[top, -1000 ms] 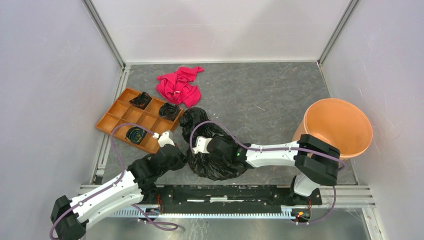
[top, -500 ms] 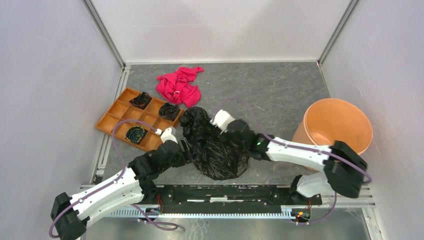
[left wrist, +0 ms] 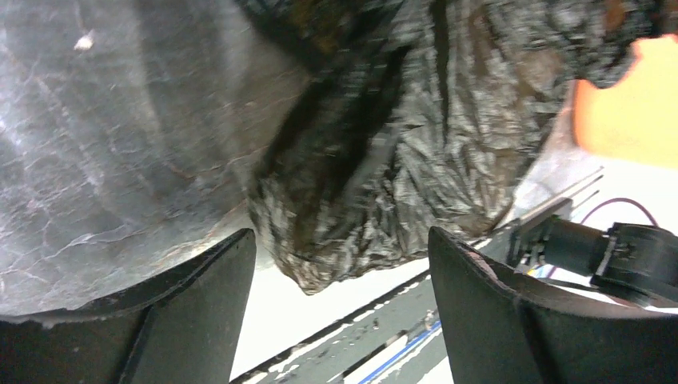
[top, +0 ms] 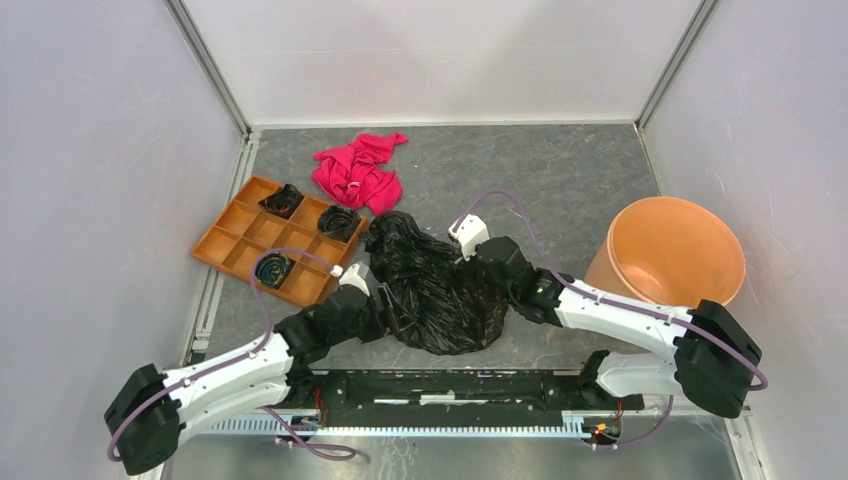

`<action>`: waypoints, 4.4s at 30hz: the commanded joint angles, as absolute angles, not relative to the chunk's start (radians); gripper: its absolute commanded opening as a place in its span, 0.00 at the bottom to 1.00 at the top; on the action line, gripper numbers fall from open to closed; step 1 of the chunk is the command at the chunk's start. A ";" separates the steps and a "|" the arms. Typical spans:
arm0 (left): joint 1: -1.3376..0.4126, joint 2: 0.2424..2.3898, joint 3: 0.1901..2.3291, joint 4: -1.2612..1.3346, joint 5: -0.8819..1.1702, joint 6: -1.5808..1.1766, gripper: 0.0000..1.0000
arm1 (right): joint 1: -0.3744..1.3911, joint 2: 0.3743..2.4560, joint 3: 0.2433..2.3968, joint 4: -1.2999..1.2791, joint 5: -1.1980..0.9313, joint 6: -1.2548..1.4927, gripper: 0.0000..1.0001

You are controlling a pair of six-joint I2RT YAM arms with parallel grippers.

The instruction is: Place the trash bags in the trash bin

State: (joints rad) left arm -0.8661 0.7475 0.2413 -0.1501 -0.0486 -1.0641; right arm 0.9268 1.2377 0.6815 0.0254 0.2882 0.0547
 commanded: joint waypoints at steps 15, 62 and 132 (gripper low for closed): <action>-0.835 0.944 0.504 -0.366 -0.283 -0.863 0.11 | 0.908 1.169 0.624 -0.060 0.256 -0.059 0.44; -0.741 1.193 0.723 -0.337 -0.304 -0.685 0.02 | 0.755 1.488 0.835 0.081 0.157 0.040 0.00; -0.686 0.754 0.940 -0.549 0.003 -0.708 0.02 | 0.698 0.671 0.656 -0.100 -0.054 0.340 0.01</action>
State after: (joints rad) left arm -0.6849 0.7483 1.0454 -0.4751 0.0296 -0.6785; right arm 0.6994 0.7269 0.7952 -0.0883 -0.1398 0.1928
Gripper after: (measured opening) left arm 0.028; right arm 0.014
